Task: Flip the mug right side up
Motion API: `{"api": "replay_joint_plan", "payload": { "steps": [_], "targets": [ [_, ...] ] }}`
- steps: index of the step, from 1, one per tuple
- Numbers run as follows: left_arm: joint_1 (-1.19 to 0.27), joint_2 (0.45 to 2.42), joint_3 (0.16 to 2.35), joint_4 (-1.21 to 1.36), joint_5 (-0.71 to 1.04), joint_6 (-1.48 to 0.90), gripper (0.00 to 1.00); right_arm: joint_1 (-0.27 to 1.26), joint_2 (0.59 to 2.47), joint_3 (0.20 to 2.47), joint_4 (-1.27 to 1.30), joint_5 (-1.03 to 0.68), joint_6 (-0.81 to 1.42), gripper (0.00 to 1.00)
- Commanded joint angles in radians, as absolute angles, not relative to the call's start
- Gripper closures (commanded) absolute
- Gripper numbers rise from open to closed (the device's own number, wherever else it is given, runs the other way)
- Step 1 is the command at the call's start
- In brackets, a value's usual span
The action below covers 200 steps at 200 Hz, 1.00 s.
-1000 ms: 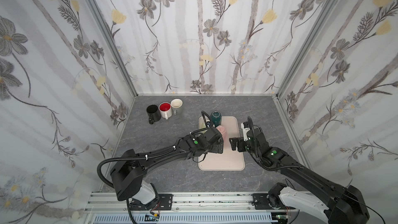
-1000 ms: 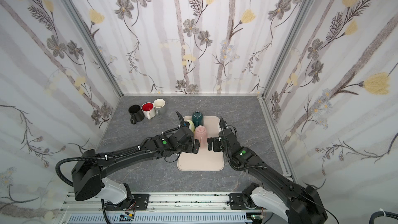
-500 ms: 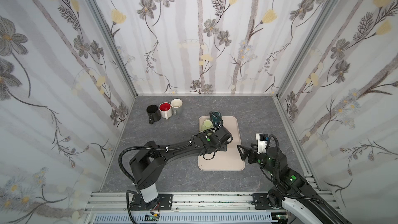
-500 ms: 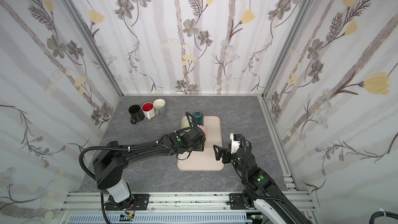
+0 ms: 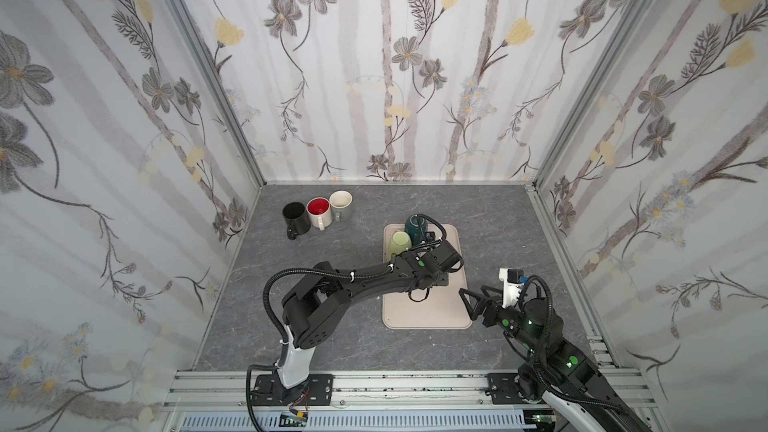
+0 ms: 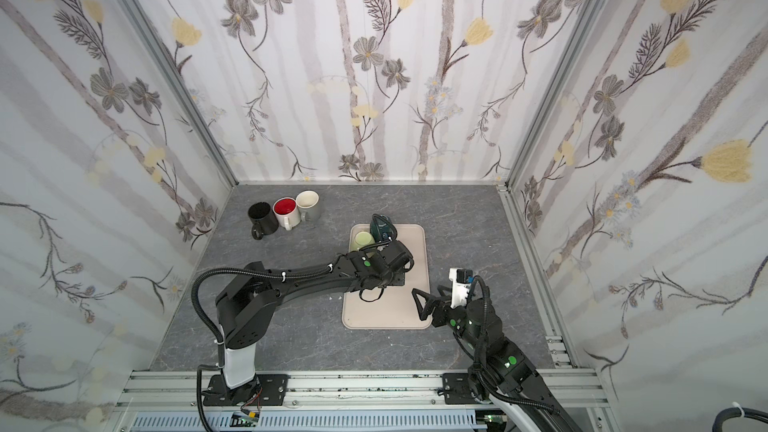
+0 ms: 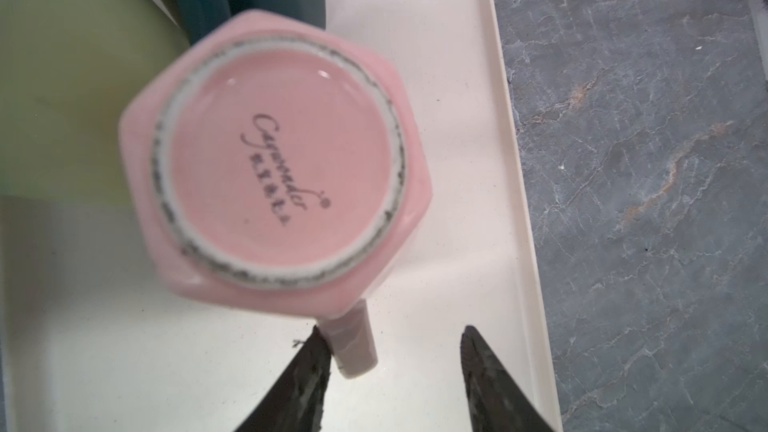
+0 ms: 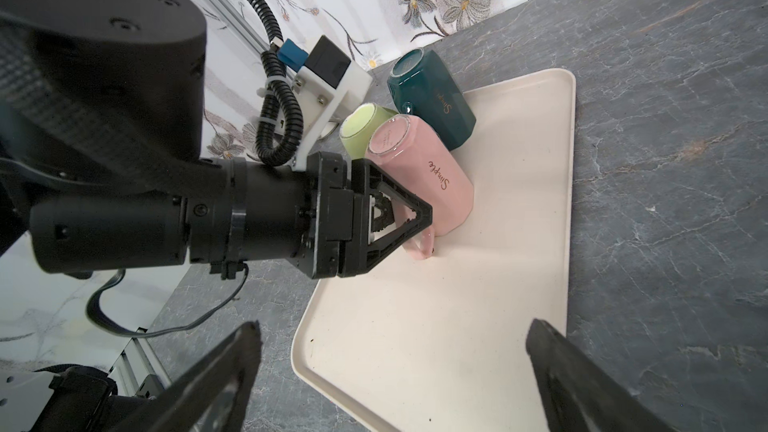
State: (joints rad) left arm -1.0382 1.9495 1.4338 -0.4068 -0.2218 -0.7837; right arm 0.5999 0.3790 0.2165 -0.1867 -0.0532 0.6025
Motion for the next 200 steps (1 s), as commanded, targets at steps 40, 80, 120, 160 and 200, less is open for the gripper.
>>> {"api": "replay_joint_plan", "payload": {
  "steps": [40, 80, 120, 160, 200],
  "targets": [
    [-1.036, 1.971, 1.446, -0.47, -0.296, -0.821, 0.58, 0.599, 0.357, 0.206, -0.216, -0.06, 0.633, 0.0],
    [-1.025, 1.99, 1.476, -0.482, -0.289, -0.818, 0.58, 0.6, 0.362, 0.203, -0.216, -0.063, 0.638, 0.0],
    [-1.02, 1.993, 1.483, -0.485, -0.293, -0.817, 0.6, 0.599, 0.377, 0.201, -0.208, -0.058, 0.637, 0.0],
    [-1.01, 2.0, 1.482, -0.49, -0.293, -0.822, 0.64, 0.597, 0.403, 0.199, -0.193, -0.061, 0.638, 0.0],
    [-1.005, 2.002, 1.482, -0.495, -0.286, -0.839, 0.67, 0.598, 0.4, 0.19, -0.193, -0.064, 0.65, 0.0]
  ]
}}
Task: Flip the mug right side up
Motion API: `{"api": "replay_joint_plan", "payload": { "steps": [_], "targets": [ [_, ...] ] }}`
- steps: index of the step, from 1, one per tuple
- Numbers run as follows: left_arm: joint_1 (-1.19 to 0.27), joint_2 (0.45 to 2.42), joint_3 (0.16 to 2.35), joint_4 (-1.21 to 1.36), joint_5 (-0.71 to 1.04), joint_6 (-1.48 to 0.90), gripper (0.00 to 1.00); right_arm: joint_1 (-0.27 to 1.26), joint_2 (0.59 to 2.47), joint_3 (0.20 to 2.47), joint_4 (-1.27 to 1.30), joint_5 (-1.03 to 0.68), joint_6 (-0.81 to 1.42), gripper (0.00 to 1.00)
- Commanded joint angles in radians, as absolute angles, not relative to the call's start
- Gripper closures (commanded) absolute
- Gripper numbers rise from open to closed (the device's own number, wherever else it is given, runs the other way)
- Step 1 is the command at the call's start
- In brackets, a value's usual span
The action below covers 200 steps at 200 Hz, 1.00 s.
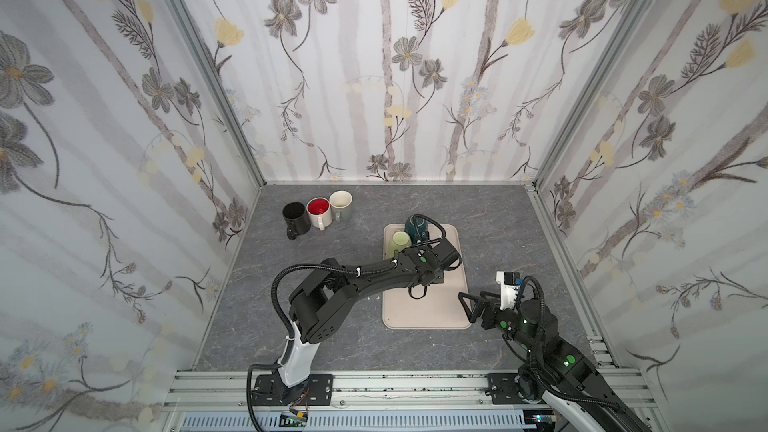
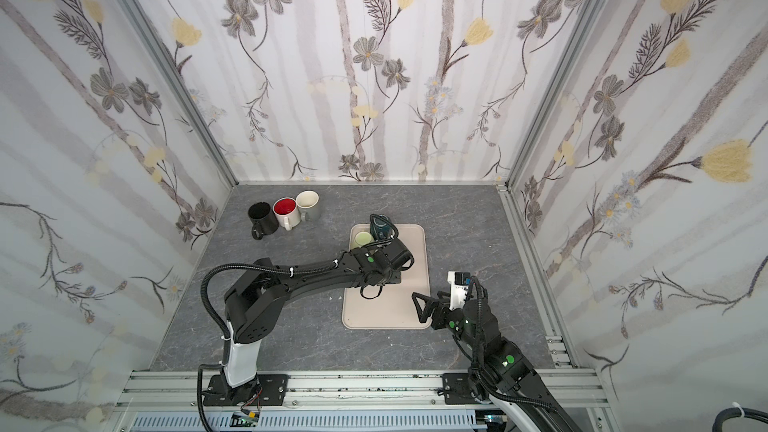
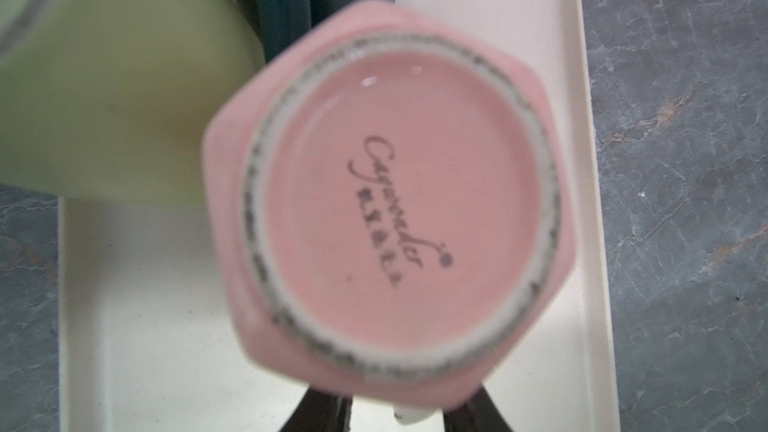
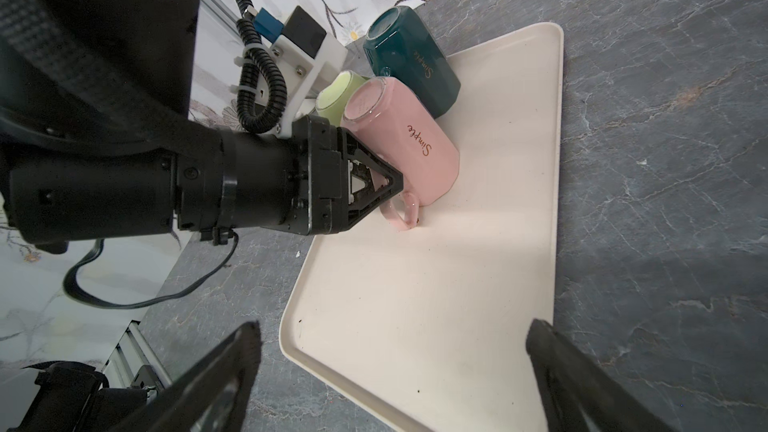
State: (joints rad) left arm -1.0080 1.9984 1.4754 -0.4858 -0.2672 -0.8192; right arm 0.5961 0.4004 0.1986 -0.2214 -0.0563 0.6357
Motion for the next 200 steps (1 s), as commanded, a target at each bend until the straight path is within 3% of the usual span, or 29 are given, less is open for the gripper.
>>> {"api": "replay_joint_plan", "payload": {
  "steps": [1, 46, 152, 179, 200],
  "targets": [
    [-1.004, 2.002, 1.482, -0.497, -0.287, -0.84, 0.67, 0.598, 0.4, 0.189, -0.192, -0.064, 0.65, 0.0],
    [-1.002, 2.001, 1.485, -0.516, -0.307, -0.836, 0.77, 0.597, 0.398, 0.176, -0.189, -0.074, 0.66, 0.0],
    [-0.999, 2.002, 1.496, -0.564, -0.355, -0.819, 0.78, 0.595, 0.387, 0.159, -0.189, -0.083, 0.68, 0.0],
    [-0.999, 2.006, 1.502, -0.582, -0.367, -0.812, 0.87, 0.597, 0.382, 0.156, -0.193, -0.082, 0.691, 0.0],
    [-0.999, 2.006, 1.503, -0.591, -0.382, -0.806, 0.88, 0.595, 0.375, 0.154, -0.206, -0.083, 0.701, 0.0]
  ]
}}
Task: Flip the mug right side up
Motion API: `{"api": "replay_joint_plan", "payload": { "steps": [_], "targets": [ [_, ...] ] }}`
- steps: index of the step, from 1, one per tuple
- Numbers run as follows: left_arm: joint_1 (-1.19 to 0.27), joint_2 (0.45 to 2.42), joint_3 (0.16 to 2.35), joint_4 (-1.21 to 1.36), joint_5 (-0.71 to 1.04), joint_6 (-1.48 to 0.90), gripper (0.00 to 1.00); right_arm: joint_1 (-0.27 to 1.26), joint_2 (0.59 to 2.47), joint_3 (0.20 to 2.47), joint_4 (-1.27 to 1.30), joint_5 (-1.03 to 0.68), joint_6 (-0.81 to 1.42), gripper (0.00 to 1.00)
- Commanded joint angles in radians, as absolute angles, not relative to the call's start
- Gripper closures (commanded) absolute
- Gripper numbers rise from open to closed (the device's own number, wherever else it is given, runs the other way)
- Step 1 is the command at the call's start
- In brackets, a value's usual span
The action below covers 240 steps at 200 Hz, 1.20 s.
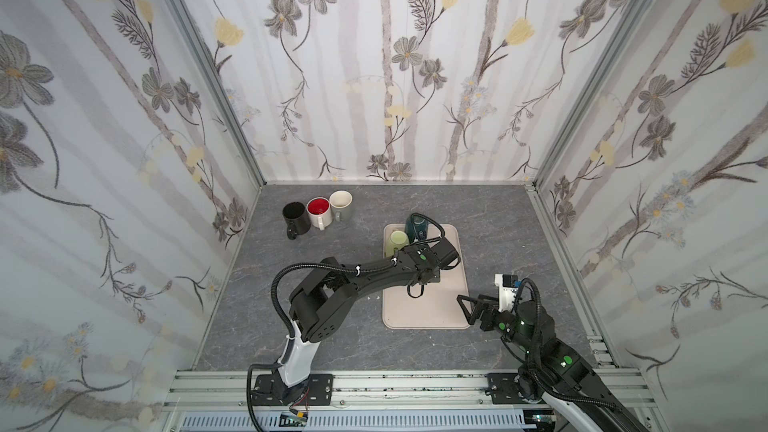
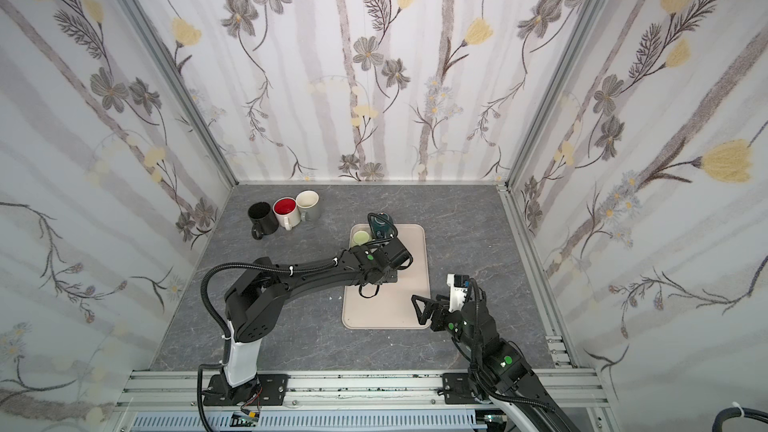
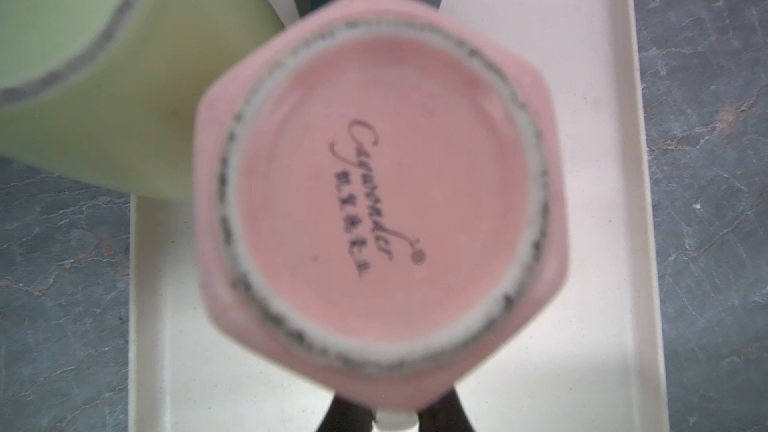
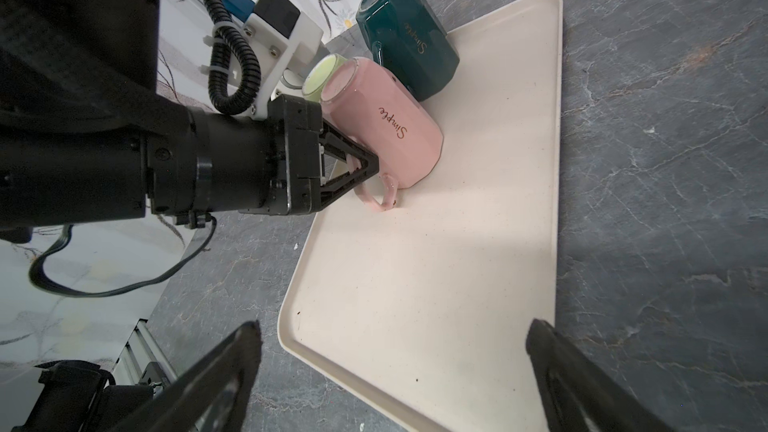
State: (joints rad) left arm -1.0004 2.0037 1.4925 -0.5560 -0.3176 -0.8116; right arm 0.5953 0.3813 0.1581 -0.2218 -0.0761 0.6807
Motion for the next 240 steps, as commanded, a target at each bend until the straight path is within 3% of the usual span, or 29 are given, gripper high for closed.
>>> {"api": "replay_joint_plan", "payload": {
  "steps": [1, 73, 92, 177, 240],
  "targets": [
    [-0.999, 2.006, 1.504, -0.592, -0.383, -0.806, 0.88, 0.595, 0.375, 0.154, -0.207, -0.083, 0.702, 0.0],
    [-0.999, 2.02, 1.532, -0.649, -0.402, -0.796, 0.91, 0.595, 0.342, 0.143, -0.219, -0.089, 0.715, 0.0],
    [-0.999, 2.023, 1.537, -0.665, -0.415, -0.796, 0.79, 0.595, 0.343, 0.142, -0.22, -0.092, 0.715, 0.0],
    [-0.998, 2.037, 1.552, -0.691, -0.474, -0.765, 0.8, 0.594, 0.339, 0.139, -0.229, -0.088, 0.721, 0.0],
    [-0.996, 2.05, 1.542, -0.647, -0.428, -0.761, 0.73, 0.594, 0.344, 0.142, -0.225, -0.075, 0.723, 0.0]
  ]
}}
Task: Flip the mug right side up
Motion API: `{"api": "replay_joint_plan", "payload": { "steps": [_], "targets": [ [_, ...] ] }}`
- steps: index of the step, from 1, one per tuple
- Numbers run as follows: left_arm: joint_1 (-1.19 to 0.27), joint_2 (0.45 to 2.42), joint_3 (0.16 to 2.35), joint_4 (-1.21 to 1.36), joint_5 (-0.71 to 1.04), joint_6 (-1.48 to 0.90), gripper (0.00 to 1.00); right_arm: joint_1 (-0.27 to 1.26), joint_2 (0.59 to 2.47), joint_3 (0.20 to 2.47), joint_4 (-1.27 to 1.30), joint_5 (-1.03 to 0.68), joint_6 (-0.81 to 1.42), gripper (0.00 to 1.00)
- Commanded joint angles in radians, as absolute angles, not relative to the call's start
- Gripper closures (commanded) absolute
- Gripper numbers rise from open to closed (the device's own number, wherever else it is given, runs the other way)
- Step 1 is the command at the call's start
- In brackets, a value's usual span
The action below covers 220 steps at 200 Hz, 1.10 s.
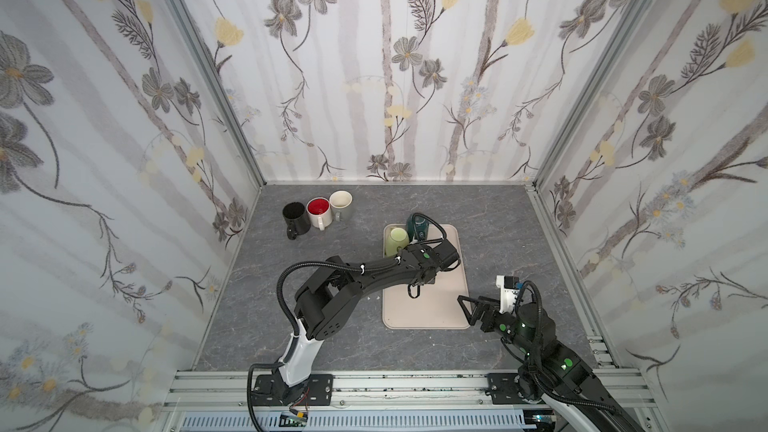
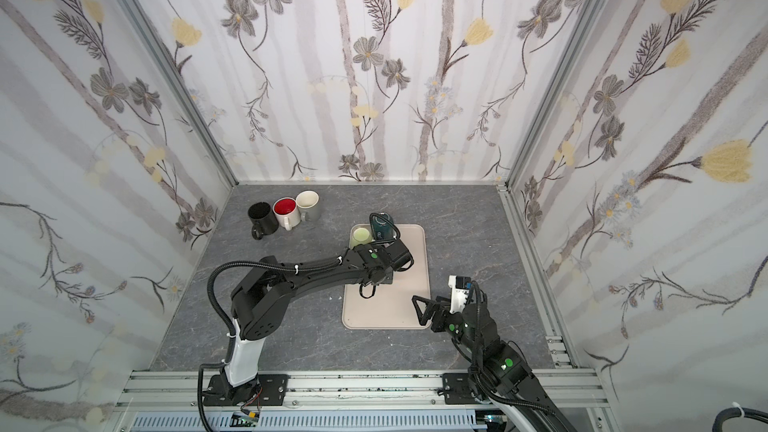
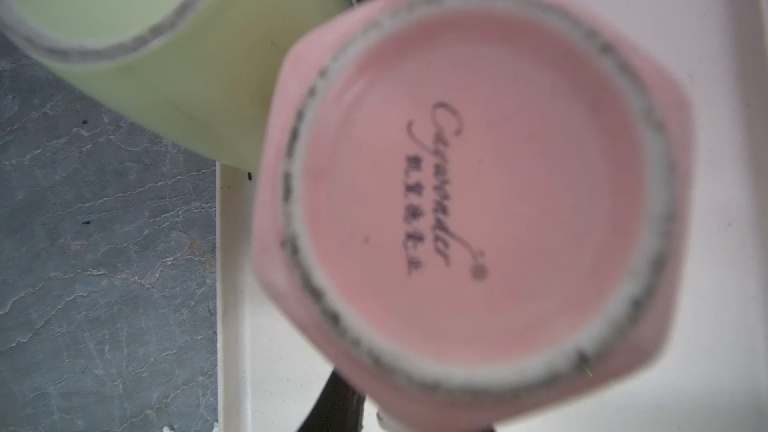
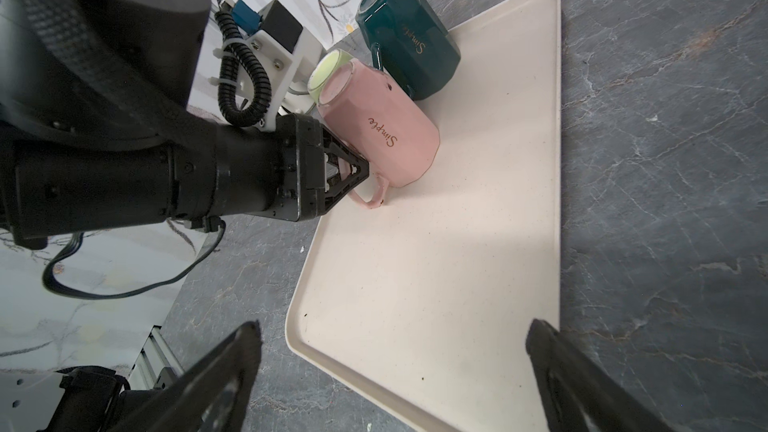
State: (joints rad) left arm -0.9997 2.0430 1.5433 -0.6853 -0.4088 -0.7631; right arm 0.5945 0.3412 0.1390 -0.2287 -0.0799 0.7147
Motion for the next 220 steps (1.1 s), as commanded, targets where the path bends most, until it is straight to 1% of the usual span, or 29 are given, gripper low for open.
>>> {"api": "replay_joint_plan", "payload": {
  "steps": [1, 14, 22, 34, 48, 54, 80, 114, 167, 220],
  "targets": [
    [-0.995, 2.051, 1.542, -0.646, -0.427, -0.761, 0.73, 0.595, 0.345, 0.141, -0.225, -0.075, 0.724, 0.0],
    [-0.991, 2.054, 1.542, -0.638, -0.413, -0.761, 0.74, 0.594, 0.348, 0.141, -0.222, -0.077, 0.726, 0.0],
    [-0.991, 2.054, 1.542, -0.635, -0.408, -0.761, 0.77, 0.594, 0.348, 0.143, -0.223, -0.078, 0.727, 0.0],
    [-0.991, 2.053, 1.539, -0.629, -0.405, -0.761, 0.81, 0.594, 0.347, 0.14, -0.222, -0.081, 0.727, 0.0],
    [-0.991, 2.052, 1.539, -0.628, -0.403, -0.761, 0.91, 0.595, 0.344, 0.135, -0.224, -0.081, 0.729, 0.0],
    [-0.991, 2.052, 1.539, -0.629, -0.401, -0.761, 0.93, 0.595, 0.342, 0.133, -0.227, -0.082, 0.731, 0.0],
    [-0.99, 2.044, 1.542, -0.632, -0.389, -0.762, 0.94, 0.594, 0.339, 0.129, -0.227, -0.09, 0.74, 0.0],
    [-0.992, 2.007, 1.53, -0.61, -0.356, -0.75, 1.0, 0.595, 0.331, 0.123, -0.225, -0.096, 0.753, 0.0],
    [-1.006, 1.968, 1.521, -0.59, -0.317, -0.735, 1.0, 0.593, 0.321, 0.089, -0.191, -0.113, 0.798, 0.0],
    [-1.013, 1.929, 1.502, -0.557, -0.298, -0.731, 1.0, 0.594, 0.263, 0.056, -0.183, -0.13, 0.834, 0.0]
  ]
}}
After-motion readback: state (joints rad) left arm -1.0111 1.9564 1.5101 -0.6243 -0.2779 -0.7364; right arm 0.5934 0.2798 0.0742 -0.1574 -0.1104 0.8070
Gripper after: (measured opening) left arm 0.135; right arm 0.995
